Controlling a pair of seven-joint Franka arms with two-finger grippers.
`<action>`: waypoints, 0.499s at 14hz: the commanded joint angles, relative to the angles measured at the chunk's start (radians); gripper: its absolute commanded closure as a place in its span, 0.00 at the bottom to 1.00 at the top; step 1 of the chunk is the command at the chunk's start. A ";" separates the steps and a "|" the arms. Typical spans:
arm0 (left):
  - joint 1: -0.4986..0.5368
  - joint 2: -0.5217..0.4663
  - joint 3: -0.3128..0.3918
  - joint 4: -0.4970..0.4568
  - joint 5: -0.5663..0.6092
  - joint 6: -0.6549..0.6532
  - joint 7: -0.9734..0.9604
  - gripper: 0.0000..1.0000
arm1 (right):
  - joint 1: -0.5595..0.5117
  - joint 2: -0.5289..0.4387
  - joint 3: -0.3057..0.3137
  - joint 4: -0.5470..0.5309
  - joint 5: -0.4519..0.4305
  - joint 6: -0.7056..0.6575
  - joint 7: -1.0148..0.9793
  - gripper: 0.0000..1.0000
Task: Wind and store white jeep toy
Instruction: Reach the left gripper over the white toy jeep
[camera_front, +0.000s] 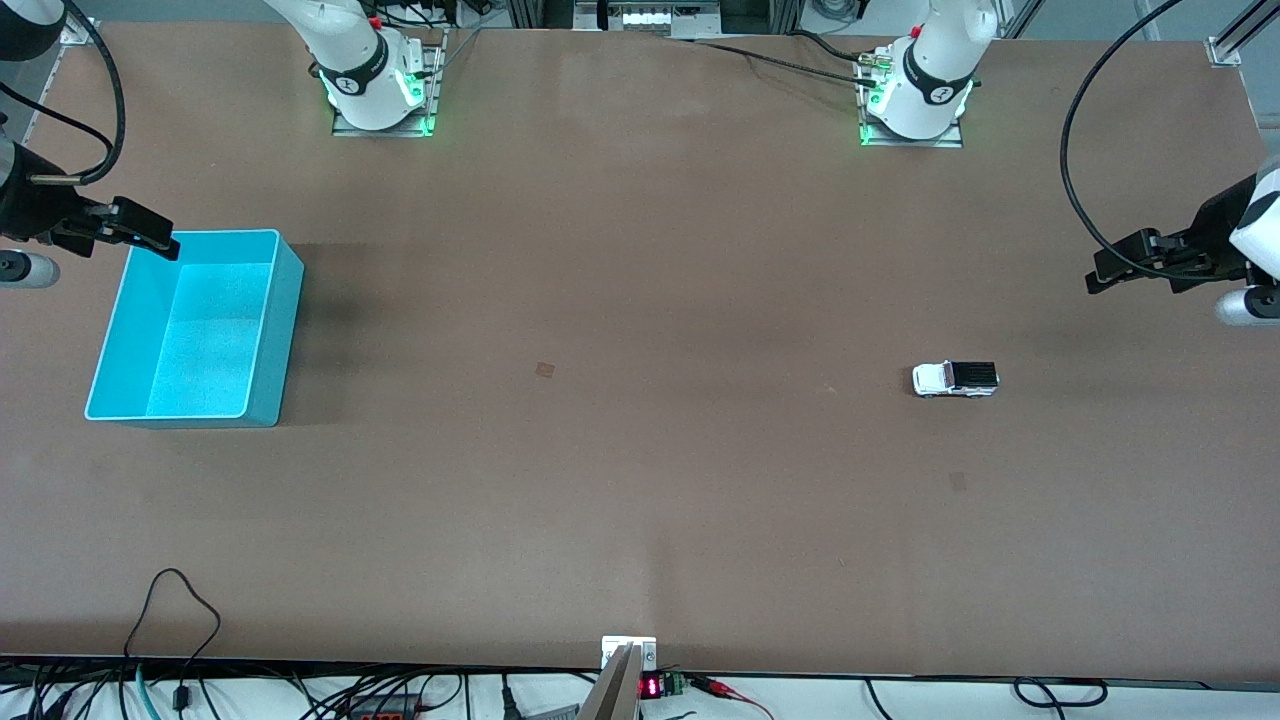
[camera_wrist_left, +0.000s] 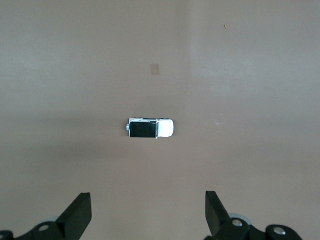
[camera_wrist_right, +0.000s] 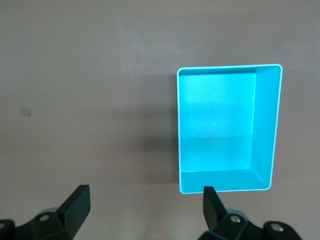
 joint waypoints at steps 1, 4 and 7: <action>0.004 -0.042 -0.004 -0.041 0.019 0.001 0.012 0.00 | 0.003 0.004 -0.004 0.015 0.005 -0.010 -0.014 0.00; 0.004 -0.043 -0.004 -0.064 0.021 0.021 0.012 0.00 | 0.003 0.004 -0.004 0.015 0.005 -0.010 -0.014 0.00; 0.002 -0.045 -0.006 -0.108 0.022 0.053 0.016 0.00 | 0.003 0.006 -0.004 0.016 0.005 -0.008 -0.014 0.00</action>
